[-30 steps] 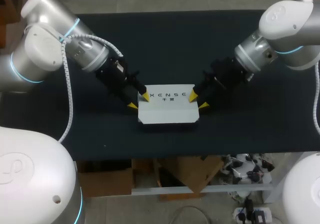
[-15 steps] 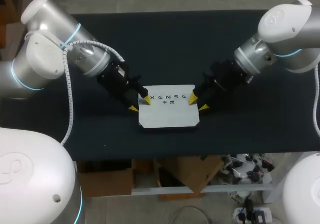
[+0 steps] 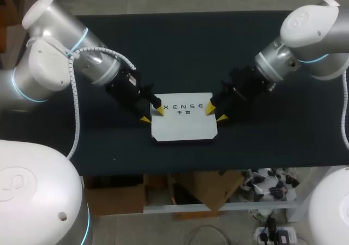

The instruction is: Assemble the packaging by folding the flat box into shape, placing the metal phone stand inside, and closing the box properly

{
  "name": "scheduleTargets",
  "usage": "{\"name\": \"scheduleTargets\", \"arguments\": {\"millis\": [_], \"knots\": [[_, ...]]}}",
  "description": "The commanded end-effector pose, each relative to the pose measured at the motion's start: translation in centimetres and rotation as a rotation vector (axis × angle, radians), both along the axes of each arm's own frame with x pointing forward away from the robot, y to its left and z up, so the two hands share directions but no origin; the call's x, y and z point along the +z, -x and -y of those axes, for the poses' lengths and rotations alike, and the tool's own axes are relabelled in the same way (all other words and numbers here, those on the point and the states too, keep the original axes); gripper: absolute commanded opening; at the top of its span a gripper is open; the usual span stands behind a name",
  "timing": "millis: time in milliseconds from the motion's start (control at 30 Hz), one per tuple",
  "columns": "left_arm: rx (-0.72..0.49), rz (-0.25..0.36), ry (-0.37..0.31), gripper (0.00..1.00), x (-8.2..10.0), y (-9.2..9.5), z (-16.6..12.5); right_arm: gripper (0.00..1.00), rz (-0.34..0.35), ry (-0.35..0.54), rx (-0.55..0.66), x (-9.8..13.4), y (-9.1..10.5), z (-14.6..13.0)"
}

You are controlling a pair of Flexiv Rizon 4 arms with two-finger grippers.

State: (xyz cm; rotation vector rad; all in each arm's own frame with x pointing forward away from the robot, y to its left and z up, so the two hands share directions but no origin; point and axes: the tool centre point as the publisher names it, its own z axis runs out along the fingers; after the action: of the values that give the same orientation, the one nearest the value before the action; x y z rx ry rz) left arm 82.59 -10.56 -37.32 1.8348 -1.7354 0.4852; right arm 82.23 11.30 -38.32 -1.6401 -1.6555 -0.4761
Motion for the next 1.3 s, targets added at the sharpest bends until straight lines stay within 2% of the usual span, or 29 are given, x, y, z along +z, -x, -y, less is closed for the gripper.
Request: {"name": "scheduleTargets", "arguments": {"millis": [33, 167, 500, 867, 1300], "knots": [[0.004, 0.003, 0.001, 0.52, 0.1, 0.1, 1.7, 0.45, 0.003, 0.000, 0.000, 0.0, 0.0, -1.8], [-0.002, -0.014, 0.007, 0.50, 0.4, 0.0, 1.8, 0.45, 0.006, -0.001, 0.000, 0.4, 0.0, -1.8], [0.000, 0.002, -0.010, 0.51, 0.4, 0.1, 1.7, 0.45, 0.017, -0.003, 0.006, 0.5, 0.1, -2.0], [0.008, 0.066, -0.018, 0.53, -0.4, 0.2, 1.4, 0.46, 0.017, 0.012, 0.021, -0.5, 0.4, -1.9], [0.010, 0.124, -0.029, 0.56, -0.3, 0.4, 1.1, 0.46, 0.052, 0.065, 0.040, -0.3, 0.5, -2.0]]}}
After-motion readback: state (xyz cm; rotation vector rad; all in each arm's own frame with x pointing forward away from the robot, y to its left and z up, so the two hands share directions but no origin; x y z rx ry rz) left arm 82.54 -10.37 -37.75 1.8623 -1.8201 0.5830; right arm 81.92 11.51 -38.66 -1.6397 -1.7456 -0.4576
